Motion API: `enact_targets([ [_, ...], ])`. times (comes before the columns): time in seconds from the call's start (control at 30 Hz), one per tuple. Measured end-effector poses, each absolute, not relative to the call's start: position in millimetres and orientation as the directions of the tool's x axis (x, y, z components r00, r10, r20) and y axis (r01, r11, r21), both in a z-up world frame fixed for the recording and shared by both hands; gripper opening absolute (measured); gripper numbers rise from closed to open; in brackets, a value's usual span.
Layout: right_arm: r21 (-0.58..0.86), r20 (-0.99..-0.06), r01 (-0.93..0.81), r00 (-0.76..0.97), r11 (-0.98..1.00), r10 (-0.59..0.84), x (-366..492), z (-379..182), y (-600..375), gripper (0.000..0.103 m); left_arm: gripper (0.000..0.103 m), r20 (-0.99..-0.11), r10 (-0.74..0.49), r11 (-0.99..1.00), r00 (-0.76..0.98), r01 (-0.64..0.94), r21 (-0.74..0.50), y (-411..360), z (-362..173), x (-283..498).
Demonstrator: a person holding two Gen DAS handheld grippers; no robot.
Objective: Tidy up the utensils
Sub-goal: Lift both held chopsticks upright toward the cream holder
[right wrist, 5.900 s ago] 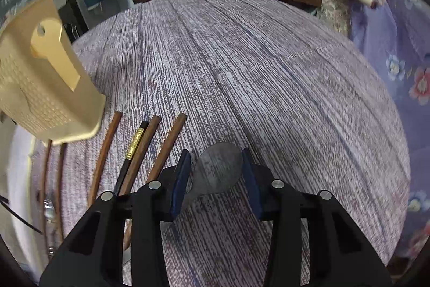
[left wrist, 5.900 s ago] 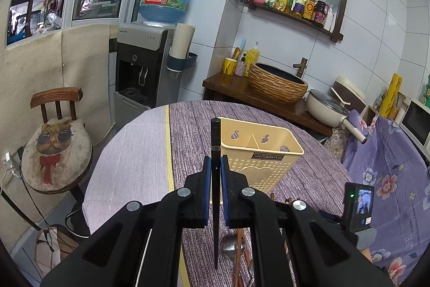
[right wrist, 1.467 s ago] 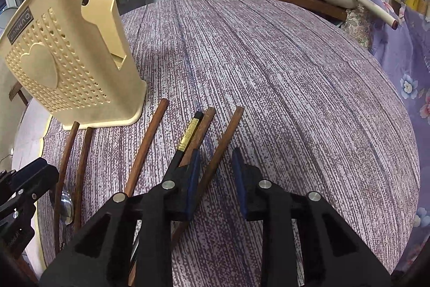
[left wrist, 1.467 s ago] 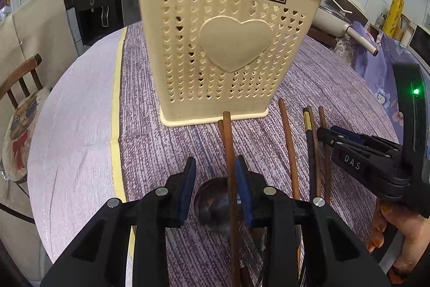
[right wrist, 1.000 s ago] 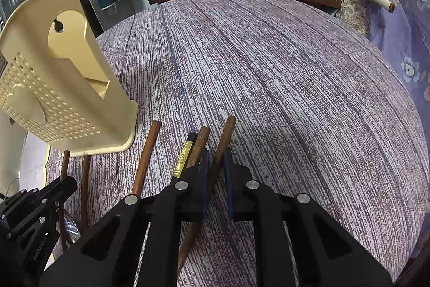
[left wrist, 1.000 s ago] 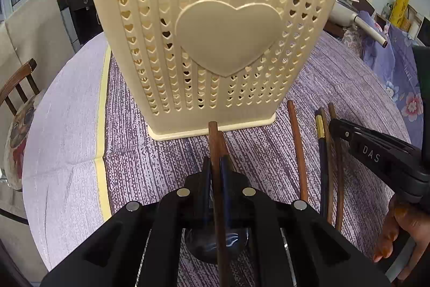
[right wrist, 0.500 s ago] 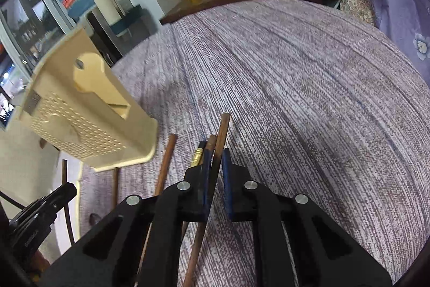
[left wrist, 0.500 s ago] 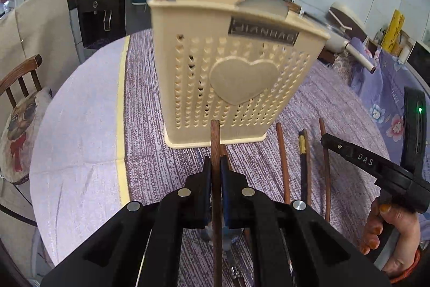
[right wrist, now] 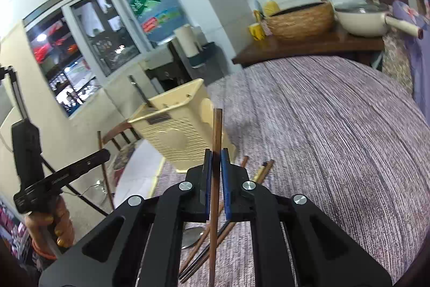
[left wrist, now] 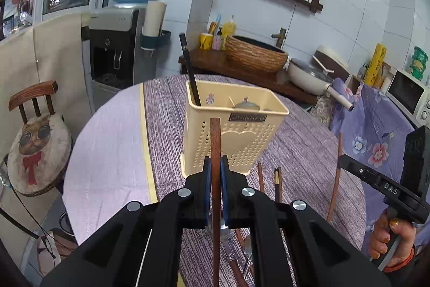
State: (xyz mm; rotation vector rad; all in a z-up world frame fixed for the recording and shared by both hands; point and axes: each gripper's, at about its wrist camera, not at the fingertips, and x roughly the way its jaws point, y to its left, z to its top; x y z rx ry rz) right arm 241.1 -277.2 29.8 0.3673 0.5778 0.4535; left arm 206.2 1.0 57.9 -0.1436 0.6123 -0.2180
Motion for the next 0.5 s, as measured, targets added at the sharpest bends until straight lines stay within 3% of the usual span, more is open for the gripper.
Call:
enact_targets([
  [0.23, 0.388, -0.329, -0.46, 0.741, 0.799, 0.586, 200.1, 62.0, -269.0, 0.008, 0.008, -0.5, -0.244, 0.965, 0.831, 0.156, -0.211, 14.1, 76.3, 189.8],
  [0.5, 0.386, -0.255, -0.522, 0.732, 0.761, 0.632, 188.1, 87.7, -266.0, 0.008, 0.008, -0.446, -0.259, 0.96, 0.856, 0.176, -0.219, 20.4, 98.4, 182.2],
])
